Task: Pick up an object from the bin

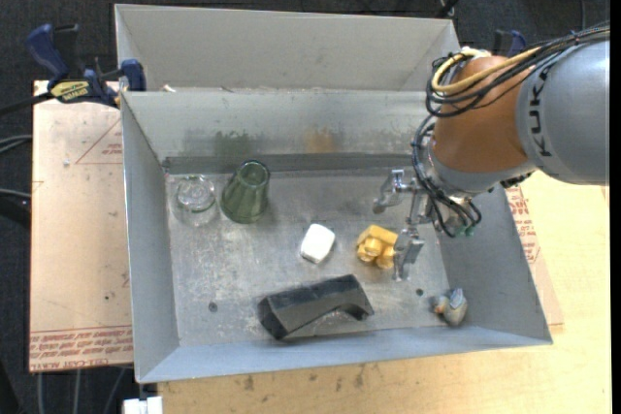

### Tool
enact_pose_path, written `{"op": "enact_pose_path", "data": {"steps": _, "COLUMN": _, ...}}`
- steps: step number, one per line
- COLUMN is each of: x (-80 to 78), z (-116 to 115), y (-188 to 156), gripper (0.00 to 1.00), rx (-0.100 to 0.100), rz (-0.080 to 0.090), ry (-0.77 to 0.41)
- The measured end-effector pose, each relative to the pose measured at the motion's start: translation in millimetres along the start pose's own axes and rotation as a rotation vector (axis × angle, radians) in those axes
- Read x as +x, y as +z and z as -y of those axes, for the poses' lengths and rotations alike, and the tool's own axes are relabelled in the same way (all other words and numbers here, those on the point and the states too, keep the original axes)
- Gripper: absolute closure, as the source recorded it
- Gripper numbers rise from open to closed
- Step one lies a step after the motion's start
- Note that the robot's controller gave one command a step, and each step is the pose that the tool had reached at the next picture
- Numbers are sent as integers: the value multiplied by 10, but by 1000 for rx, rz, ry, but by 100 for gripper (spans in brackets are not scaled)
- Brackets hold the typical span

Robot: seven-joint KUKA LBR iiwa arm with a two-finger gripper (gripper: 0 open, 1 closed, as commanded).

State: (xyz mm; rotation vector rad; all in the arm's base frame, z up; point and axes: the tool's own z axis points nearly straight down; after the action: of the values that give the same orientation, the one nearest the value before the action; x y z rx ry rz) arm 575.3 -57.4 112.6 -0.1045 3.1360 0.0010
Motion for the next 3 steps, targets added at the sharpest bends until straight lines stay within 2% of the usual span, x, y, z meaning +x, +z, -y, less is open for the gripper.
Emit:
{"op": "enact_pose_path", "data": {"steps": 1, "x": 58, "z": -42, "y": 352, "gripper": 0, "rx": -3, "rz": -4, "ry": 83}}
{"op": "enact_pose_path", "data": {"steps": 2, "x": -27, "z": 55, "y": 390, "gripper": 100, "rx": -2, "rz": 6, "ry": 52}}
{"op": "enact_pose_path", "data": {"steps": 3, "x": -27, "z": 55, "y": 390, "gripper": 100, "rx": -2, "rz": 6, "ry": 51}}
